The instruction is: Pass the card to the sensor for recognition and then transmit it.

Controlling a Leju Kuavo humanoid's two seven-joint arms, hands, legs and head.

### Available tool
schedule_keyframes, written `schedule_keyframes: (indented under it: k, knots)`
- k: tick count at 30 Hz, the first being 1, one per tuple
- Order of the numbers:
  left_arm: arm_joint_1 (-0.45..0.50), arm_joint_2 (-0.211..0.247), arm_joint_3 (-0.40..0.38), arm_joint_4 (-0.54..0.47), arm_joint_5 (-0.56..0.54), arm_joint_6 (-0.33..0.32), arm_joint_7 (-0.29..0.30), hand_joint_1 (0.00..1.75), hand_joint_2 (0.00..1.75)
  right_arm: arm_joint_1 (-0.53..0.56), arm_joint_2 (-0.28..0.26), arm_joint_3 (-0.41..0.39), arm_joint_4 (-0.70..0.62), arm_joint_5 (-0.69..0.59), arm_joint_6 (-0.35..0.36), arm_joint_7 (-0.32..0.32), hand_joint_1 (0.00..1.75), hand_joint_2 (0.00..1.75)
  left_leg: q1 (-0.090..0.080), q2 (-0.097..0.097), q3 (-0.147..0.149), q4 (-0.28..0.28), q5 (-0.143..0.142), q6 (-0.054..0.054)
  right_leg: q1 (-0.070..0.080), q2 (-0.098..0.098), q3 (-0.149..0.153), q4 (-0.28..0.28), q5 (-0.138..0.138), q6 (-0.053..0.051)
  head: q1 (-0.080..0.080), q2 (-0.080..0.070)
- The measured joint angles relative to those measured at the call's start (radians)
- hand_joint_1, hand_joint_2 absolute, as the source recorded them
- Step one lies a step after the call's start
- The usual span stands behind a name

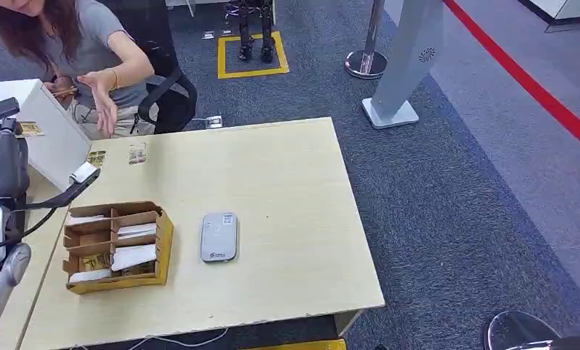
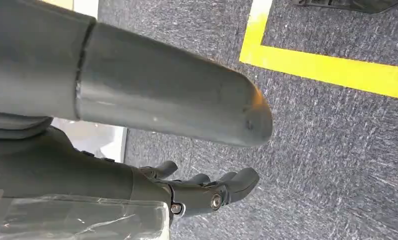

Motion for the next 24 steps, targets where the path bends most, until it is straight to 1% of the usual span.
schedule_keyframes:
  k: [5, 9, 13, 19, 20, 21, 22, 23, 24]
  knots:
    - [-0.039, -0.011, -0.006, 0.044, 0.0, 0.024, -0.037, 1.75, 1.75, -0.001, 0.001, 0.01, 0.001, 0.0, 0.001, 0.0, 0.0, 0.0, 0.0, 0.0, 0.0, 0.0, 0.0, 0.0, 0.0, 0.0, 0.0, 0.0, 0.0, 0.0, 0.0, 0.0]
    - [-0.068, -0.037, -0.009, 0.076, 0.0, 0.051, -0.066, 1.75, 1.75, -0.003, 0.003, 0.022, 0.003, -0.001, 0.002, 0.0, 0.0, 0.0, 0.0, 0.0, 0.0, 0.0, 0.0, 0.0, 0.0, 0.0, 0.0, 0.0, 0.0, 0.0, 0.0, 0.0]
    - [-0.083, -0.059, -0.011, 0.096, 0.0, 0.06, -0.068, 1.75, 1.75, -0.003, 0.004, 0.024, 0.003, -0.003, 0.002, 0.0, 0.0, 0.0, 0.0, 0.0, 0.0, 0.0, 0.0, 0.0, 0.0, 0.0, 0.0, 0.0, 0.0, 0.0, 0.0, 0.0]
    - [-0.085, -0.08, -0.012, 0.115, 0.0, 0.082, -0.078, 1.75, 1.75, 0.002, 0.004, 0.024, 0.003, -0.003, 0.002, 0.002, 0.0, 0.0, 0.0, 0.0, 0.0, 0.0, 0.0, 0.0, 0.0, 0.0, 0.0, 0.0, 0.0, 0.0, 0.0, 0.0]
    - [-0.085, -0.083, -0.012, 0.118, 0.0, 0.088, -0.081, 1.38, 1.75, 0.005, 0.004, 0.024, 0.003, -0.003, 0.002, 0.003, 0.0, 0.0, 0.0, 0.0, 0.0, 0.0, 0.0, 0.0, 0.0, 0.0, 0.0, 0.0, 0.0, 0.0, 0.0, 0.0]
    - [-0.085, -0.086, -0.012, 0.121, 0.0, 0.09, -0.084, 0.82, 1.75, 0.006, 0.004, 0.024, 0.003, -0.003, 0.002, 0.003, 0.0, 0.0, 0.0, 0.0, 0.0, 0.0, 0.0, 0.0, 0.0, 0.0, 0.0, 0.0, 0.0, 0.0, 0.0, 0.0]
    - [-0.085, -0.089, -0.012, 0.124, 0.0, 0.091, -0.087, 0.82, 1.75, 0.008, 0.004, 0.024, 0.003, -0.003, 0.002, 0.003, 0.0, 0.0, 0.0, 0.0, 0.0, 0.0, 0.0, 0.0, 0.0, 0.0, 0.0, 0.0, 0.0, 0.0, 0.0, 0.0]
    - [-0.085, -0.092, -0.012, 0.126, 0.0, 0.097, -0.089, 0.0, 1.75, 0.009, 0.004, 0.024, 0.003, -0.003, 0.002, 0.003, 0.0, 0.0, 0.0, 0.0, 0.0, 0.0, 0.0, 0.0, 0.0, 0.0, 0.0, 0.0, 0.0, 0.0, 0.0, 0.0]
    - [-0.085, -0.095, -0.012, 0.128, 0.0, 0.103, -0.092, 0.0, 1.75, 0.01, 0.004, 0.024, 0.003, -0.003, 0.002, 0.003, 0.0, 0.0, 0.0, 0.0, 0.0, 0.0, 0.0, 0.0, 0.0, 0.0, 0.0, 0.0, 0.0, 0.0, 0.0, 0.0]
